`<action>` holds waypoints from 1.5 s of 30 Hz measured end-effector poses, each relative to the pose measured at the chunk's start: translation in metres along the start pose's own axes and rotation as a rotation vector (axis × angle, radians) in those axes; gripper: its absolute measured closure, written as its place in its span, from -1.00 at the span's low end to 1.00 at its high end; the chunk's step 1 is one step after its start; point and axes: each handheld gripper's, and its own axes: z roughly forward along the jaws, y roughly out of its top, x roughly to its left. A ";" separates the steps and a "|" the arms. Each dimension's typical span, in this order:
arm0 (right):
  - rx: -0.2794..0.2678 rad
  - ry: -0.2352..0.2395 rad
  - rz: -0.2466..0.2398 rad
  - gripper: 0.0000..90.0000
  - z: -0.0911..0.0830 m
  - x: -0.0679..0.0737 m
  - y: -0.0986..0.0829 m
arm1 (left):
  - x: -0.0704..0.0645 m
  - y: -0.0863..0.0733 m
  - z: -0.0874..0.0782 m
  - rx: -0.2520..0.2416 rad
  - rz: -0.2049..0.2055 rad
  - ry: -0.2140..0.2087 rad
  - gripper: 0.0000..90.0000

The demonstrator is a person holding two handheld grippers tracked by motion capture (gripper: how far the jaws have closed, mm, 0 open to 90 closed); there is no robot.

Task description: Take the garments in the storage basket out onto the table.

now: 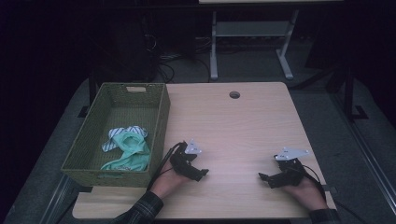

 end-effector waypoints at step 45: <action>-0.003 0.000 0.002 -0.94 0.000 0.000 0.000 | 0.001 0.017 -0.028 -0.062 -0.041 -0.018 -0.71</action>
